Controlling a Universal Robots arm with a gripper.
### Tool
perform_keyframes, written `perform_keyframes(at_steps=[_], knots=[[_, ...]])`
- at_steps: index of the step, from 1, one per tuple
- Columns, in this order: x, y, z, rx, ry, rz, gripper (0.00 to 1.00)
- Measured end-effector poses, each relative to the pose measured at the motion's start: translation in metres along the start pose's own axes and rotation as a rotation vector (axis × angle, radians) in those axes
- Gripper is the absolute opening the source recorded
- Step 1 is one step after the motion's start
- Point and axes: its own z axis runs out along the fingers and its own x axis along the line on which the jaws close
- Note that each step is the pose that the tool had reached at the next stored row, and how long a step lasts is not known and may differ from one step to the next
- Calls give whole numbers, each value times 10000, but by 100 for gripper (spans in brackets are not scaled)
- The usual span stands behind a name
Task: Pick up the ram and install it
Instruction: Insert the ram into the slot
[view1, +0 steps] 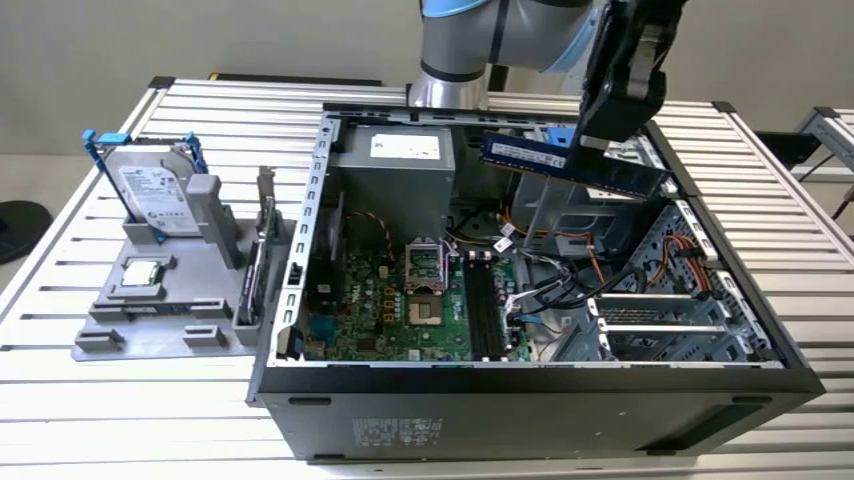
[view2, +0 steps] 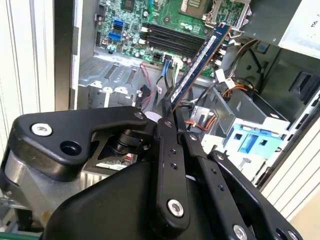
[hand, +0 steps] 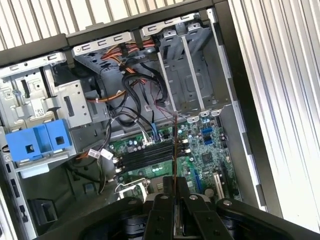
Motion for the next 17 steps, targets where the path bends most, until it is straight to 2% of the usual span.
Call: perform_keyframes(at_steps=[17], knots=[[0,-1,0,31,-20,1203,0]])
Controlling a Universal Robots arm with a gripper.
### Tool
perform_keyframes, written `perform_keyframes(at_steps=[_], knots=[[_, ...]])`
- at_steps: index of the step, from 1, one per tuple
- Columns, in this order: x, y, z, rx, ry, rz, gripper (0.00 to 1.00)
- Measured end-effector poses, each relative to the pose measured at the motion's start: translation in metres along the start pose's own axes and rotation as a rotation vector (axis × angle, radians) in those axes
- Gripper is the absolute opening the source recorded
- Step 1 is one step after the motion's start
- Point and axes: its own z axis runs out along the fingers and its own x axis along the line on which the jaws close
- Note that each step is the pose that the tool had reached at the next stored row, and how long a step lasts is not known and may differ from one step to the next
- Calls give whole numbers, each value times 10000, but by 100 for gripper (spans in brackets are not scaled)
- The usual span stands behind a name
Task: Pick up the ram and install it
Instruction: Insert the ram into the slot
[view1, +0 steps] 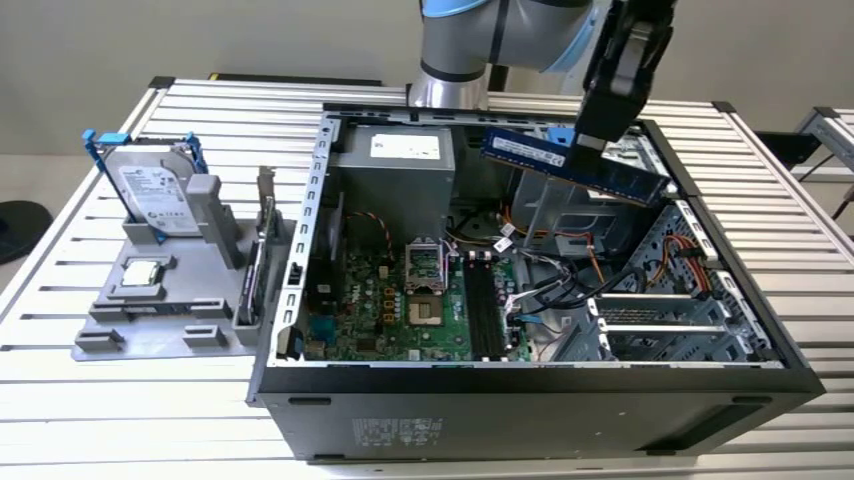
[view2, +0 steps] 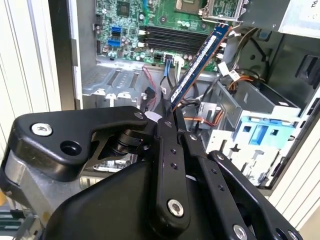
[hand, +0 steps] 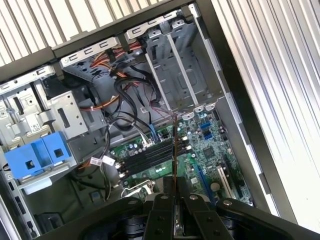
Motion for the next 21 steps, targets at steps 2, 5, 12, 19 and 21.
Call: perform_keyframes(at_steps=[2,5,12,19,21], knots=[[0,0,0,3,-2,140,0],[0,0,0,9,-5,361,0],[-1,-2,0,21,-14,892,0],[-1,-3,0,34,-22,1436,0],[-2,-3,0,38,-25,1594,0]])
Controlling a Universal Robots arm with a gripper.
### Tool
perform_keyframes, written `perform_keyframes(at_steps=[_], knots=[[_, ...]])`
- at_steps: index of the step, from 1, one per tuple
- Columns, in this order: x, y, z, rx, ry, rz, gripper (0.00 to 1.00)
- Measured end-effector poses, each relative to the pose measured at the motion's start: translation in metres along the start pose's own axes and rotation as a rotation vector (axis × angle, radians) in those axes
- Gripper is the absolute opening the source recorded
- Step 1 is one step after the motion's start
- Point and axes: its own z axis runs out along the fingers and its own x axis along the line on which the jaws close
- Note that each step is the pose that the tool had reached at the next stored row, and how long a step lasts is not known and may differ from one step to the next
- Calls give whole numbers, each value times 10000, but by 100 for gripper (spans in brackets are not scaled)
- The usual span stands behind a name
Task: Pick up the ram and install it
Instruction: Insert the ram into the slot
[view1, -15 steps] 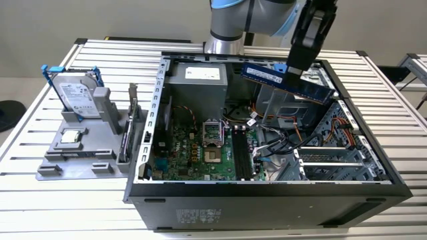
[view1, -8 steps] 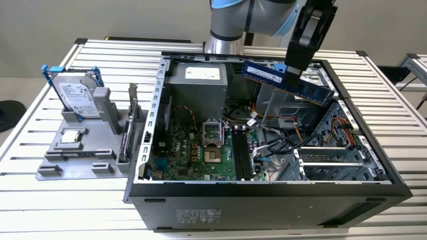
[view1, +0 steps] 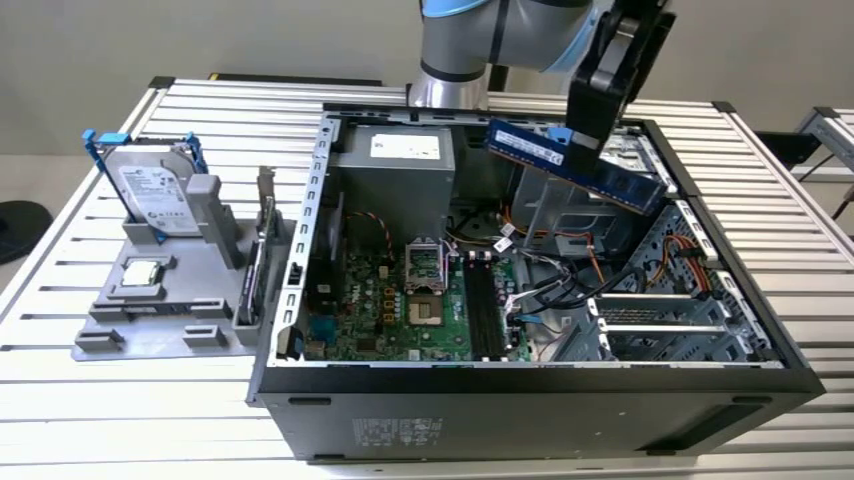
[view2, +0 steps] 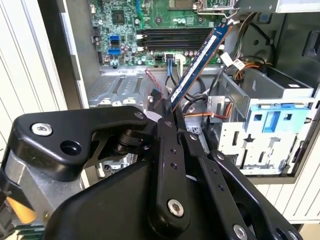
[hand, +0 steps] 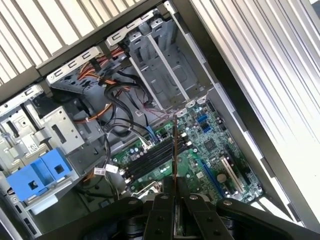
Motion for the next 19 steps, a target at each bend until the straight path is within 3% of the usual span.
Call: perform_keyframes(at_steps=[19], knots=[[-3,-5,0,35,-23,1484,0]])
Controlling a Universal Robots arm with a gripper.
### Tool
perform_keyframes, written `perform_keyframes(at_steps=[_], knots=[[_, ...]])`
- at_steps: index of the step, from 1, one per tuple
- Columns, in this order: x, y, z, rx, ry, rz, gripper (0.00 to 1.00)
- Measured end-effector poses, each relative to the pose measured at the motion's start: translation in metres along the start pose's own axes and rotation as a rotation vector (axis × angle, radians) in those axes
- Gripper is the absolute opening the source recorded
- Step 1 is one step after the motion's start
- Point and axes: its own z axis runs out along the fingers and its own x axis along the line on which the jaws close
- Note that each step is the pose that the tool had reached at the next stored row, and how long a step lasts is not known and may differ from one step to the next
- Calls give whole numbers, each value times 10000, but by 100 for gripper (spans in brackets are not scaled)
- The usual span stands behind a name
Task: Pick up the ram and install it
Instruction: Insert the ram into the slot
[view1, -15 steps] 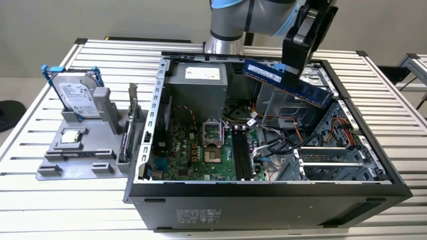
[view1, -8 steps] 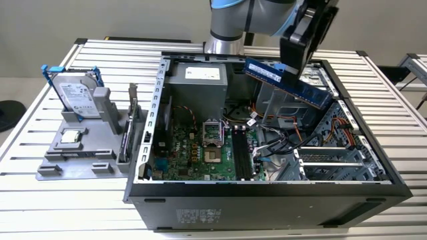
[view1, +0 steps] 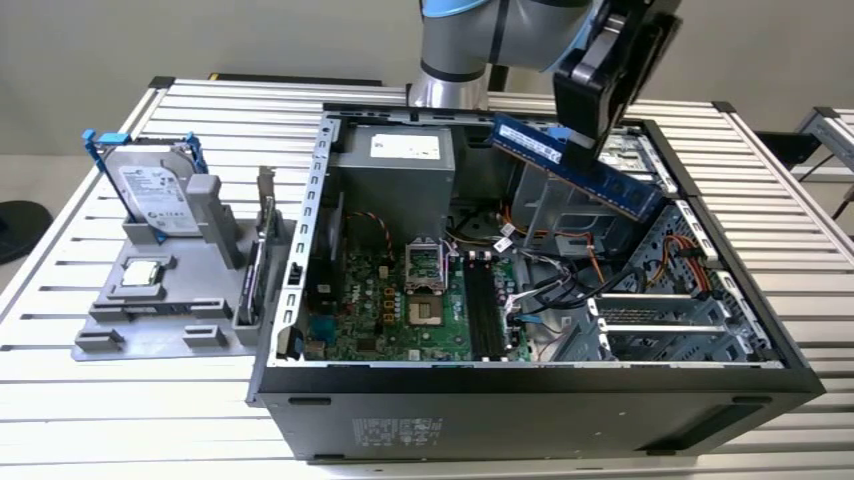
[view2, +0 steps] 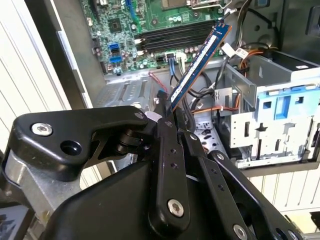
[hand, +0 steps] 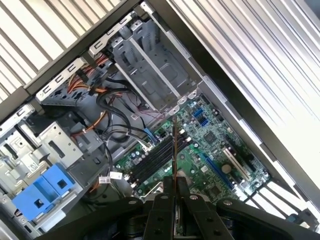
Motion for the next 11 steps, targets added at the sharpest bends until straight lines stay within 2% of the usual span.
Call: perform_keyframes(at_steps=[11], knots=[[-2,-2,0,20,-13,846,0]])
